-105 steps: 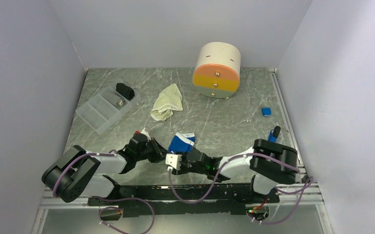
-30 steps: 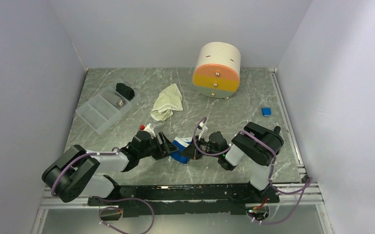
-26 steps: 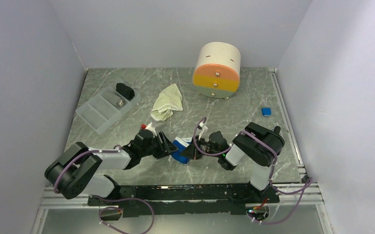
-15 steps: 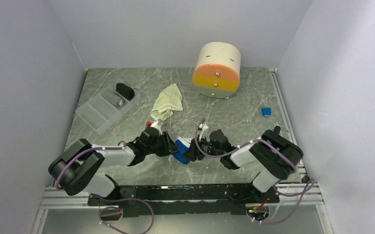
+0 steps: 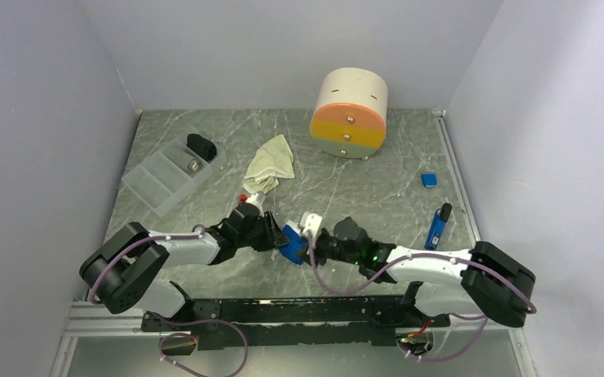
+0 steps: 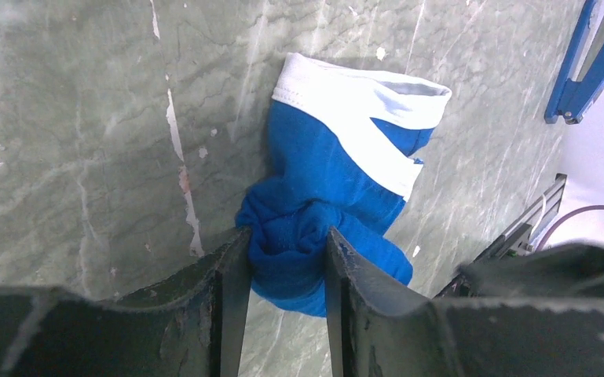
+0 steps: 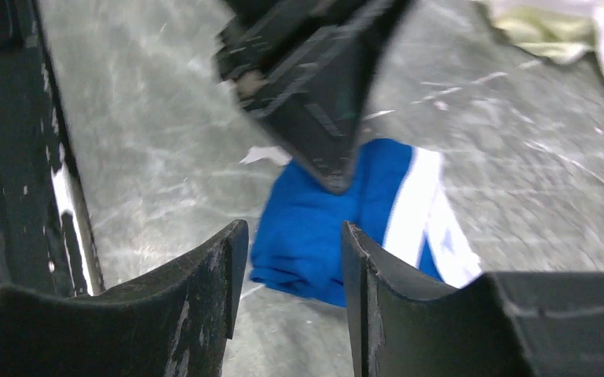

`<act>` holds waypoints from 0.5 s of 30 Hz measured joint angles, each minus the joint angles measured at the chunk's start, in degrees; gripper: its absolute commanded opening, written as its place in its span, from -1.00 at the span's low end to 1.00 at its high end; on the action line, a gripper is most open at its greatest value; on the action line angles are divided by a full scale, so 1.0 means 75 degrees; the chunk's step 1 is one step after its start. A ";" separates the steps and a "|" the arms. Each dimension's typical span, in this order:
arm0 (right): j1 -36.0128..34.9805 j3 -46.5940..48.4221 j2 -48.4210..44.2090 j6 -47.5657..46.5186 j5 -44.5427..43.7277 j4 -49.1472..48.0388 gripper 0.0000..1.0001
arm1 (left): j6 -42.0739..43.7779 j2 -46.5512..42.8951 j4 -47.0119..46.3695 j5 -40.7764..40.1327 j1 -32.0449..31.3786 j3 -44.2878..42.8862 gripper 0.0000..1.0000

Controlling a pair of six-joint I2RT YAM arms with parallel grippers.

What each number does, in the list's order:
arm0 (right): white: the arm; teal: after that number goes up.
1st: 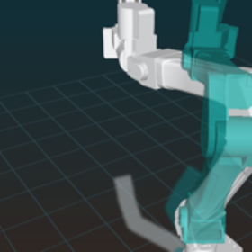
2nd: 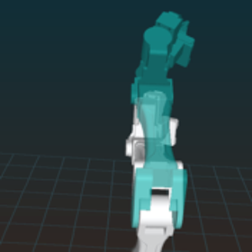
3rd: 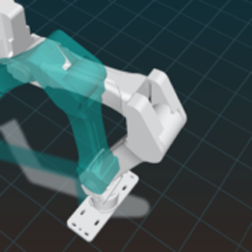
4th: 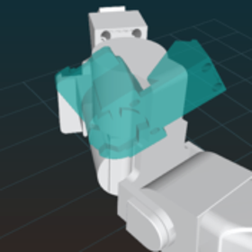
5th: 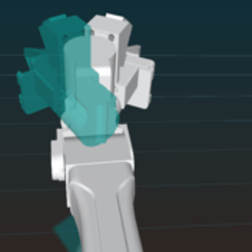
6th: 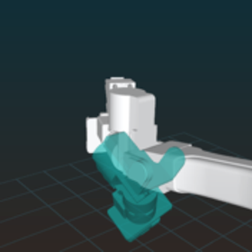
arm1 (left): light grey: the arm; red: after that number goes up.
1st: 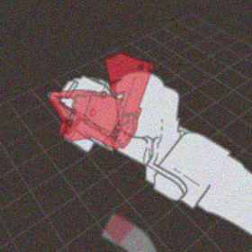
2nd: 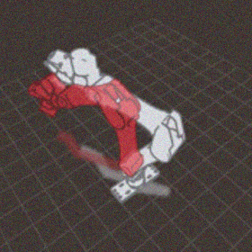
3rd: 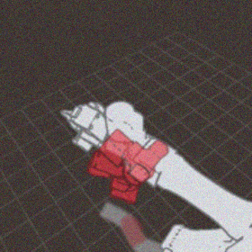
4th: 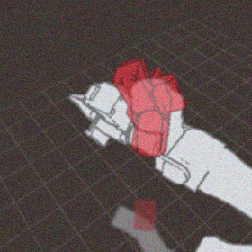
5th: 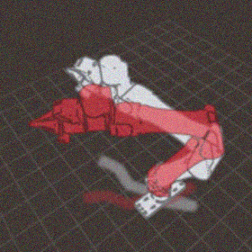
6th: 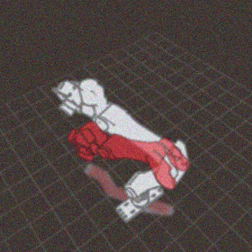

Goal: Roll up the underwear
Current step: Roll the underwear to the center of the board.

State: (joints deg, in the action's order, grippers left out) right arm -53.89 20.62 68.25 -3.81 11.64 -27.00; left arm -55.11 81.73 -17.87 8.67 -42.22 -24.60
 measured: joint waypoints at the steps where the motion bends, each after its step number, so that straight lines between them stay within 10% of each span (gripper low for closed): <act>1: -0.0326 0.0029 0.0093 -0.0280 -0.0184 0.0058 0.00 | 0.0000 0.0023 0.0026 0.0000 -0.0003 -0.0026 -0.18; 15: -0.2480 0.1011 0.2684 -0.2637 -0.3529 0.0134 0.02 | 0.0006 0.0038 0.0114 -0.0023 -0.0017 -0.0073 -0.23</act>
State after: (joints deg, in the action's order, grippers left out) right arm -72.49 28.21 88.38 -23.59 -14.83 -26.00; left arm -55.07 82.02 -17.02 8.49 -42.35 -25.15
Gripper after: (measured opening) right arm 0.526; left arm 0.392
